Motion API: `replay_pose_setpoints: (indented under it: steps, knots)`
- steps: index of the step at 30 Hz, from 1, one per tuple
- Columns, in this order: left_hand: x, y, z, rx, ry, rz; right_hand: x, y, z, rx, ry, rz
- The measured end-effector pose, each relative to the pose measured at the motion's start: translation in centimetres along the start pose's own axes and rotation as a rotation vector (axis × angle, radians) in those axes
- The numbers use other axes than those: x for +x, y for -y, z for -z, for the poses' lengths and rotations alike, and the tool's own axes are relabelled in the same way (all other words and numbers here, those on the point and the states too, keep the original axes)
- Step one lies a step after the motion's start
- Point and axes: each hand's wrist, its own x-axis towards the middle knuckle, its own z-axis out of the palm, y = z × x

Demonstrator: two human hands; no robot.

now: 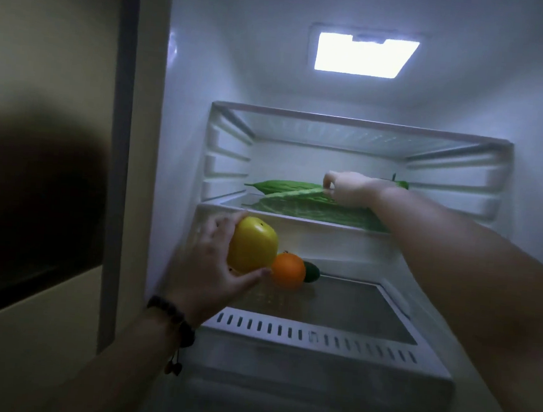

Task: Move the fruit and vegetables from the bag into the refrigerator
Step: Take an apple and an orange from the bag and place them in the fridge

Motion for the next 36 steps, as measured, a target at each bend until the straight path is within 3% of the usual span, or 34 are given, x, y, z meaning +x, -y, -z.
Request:
replay_pose_setpoints:
  steps: [12, 16, 22, 27, 36]
  knots:
    - [-1.5, 1.2, -2.2, -0.251, -0.046, 0.019, 5.0, -0.1, -2.0, -0.244, 0.109, 0.018]
    - [-2.0, 1.2, -2.9, -0.213, -0.016, 0.038, 4.2, 0.4, -1.5, -0.186, 0.08, 0.023]
    - [-2.0, 2.2, -5.8, -0.384, 0.081, 0.283, 0.7, 1.8, 0.1, -0.008, -0.008, 0.056]
    - [-0.2, 3.0, -8.3, -0.171, 0.105, 0.214, -3.4, 3.0, -0.5, 0.154, -0.111, 0.12]
    - [4.9, 4.4, -11.4, 0.041, 0.401, 0.308, -7.5, 2.4, -1.4, 0.325, -0.159, -0.033]
